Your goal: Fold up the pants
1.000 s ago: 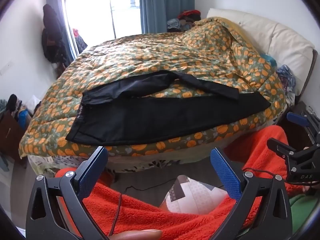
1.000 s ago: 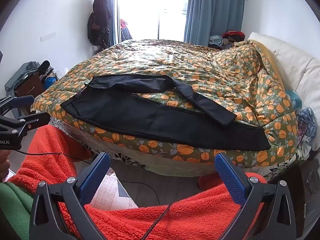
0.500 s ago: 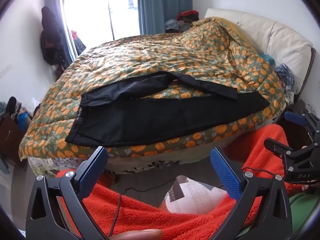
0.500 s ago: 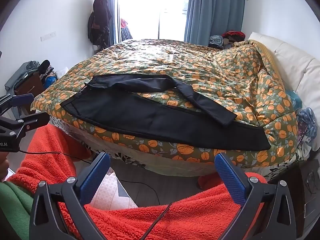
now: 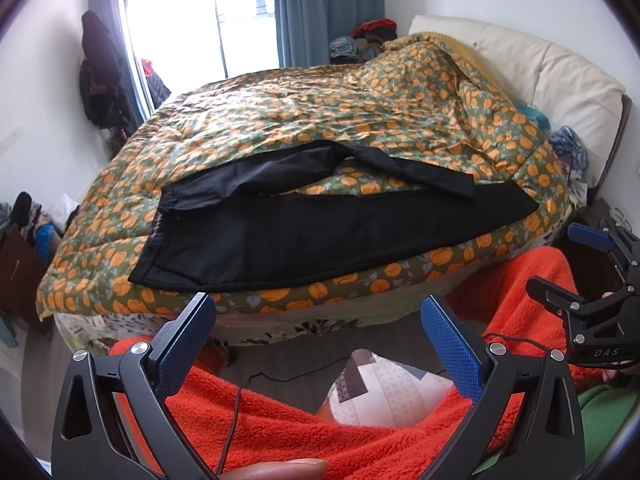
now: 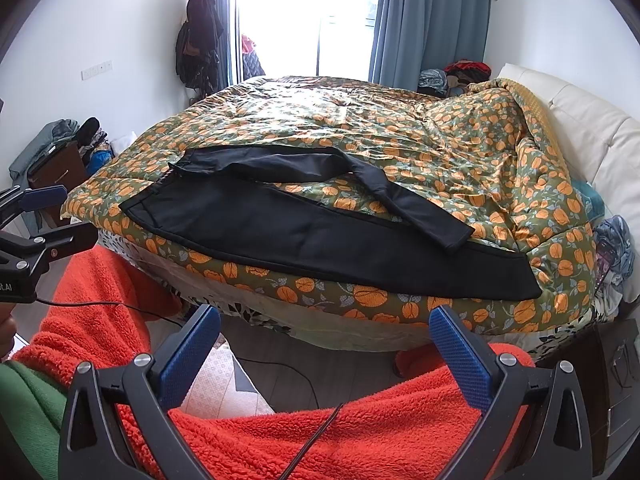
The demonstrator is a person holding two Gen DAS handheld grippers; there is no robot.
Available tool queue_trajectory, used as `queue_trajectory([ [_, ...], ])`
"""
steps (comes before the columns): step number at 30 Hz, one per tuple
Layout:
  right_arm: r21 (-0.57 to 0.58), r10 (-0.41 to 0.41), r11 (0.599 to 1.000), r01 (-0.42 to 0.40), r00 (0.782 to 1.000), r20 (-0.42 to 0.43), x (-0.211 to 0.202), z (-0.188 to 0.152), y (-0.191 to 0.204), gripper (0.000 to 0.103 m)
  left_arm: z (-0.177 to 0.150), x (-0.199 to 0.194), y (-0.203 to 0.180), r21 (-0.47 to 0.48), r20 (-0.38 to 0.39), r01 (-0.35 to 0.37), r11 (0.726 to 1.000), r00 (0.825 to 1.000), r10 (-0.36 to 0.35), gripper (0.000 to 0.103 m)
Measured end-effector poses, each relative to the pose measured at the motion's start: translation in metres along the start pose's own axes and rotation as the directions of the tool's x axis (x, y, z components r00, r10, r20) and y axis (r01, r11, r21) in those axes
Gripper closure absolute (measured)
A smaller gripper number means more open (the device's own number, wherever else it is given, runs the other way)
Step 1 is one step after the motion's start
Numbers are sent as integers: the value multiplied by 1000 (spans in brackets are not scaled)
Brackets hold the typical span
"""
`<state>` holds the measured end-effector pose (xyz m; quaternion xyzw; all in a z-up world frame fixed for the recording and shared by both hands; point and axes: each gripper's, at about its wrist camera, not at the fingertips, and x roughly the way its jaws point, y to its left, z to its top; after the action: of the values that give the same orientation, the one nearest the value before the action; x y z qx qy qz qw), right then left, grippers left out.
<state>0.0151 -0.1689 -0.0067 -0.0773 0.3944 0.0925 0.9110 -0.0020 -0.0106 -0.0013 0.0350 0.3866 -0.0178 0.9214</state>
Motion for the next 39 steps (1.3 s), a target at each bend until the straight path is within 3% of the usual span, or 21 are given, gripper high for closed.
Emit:
queue_trajectory([
  [39, -2, -2, 1000, 2, 1000, -6, 4, -1, 0, 0, -3, 3, -3, -2, -9, 2, 1000, 1000, -2, 1],
])
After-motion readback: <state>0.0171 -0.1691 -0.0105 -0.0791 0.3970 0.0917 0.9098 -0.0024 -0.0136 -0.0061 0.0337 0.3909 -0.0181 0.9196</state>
